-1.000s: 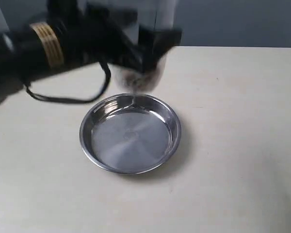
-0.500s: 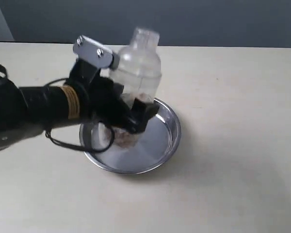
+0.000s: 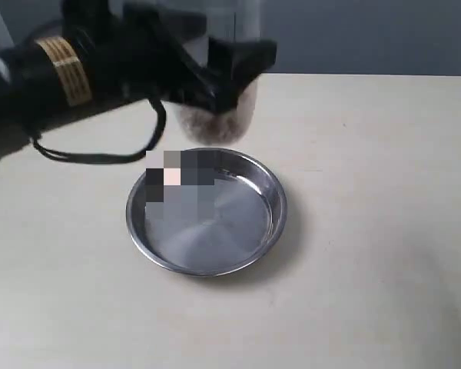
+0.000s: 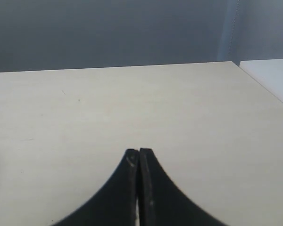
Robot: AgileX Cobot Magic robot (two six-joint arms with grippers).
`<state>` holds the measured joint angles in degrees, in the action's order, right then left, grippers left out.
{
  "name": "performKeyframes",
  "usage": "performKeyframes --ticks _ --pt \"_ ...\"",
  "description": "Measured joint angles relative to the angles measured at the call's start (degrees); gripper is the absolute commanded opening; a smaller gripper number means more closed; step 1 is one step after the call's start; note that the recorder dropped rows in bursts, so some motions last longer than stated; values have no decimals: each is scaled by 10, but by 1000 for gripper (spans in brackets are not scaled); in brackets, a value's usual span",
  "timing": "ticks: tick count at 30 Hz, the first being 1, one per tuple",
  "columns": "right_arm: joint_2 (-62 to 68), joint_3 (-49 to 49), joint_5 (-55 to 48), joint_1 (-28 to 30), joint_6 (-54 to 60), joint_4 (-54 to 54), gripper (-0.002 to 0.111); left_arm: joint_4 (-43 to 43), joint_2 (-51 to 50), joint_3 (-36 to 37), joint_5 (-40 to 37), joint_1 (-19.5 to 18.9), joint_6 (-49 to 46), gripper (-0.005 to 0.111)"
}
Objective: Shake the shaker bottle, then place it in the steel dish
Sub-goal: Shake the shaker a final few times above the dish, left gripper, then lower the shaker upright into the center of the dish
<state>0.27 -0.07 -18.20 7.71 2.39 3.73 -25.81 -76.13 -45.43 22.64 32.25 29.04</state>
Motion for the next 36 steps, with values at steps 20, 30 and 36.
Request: performKeyframes --ticks 20,30,36 --pt "0 0 0 0 0 0 -1 -16 -49 59 -93 -9 19 0" --pt "0 0 1 0 0 0 -1 -3 -62 59 -20 -9 40 0" --pt "0 0 0 0 0 0 -1 -13 -47 48 39 -9 -10 0"
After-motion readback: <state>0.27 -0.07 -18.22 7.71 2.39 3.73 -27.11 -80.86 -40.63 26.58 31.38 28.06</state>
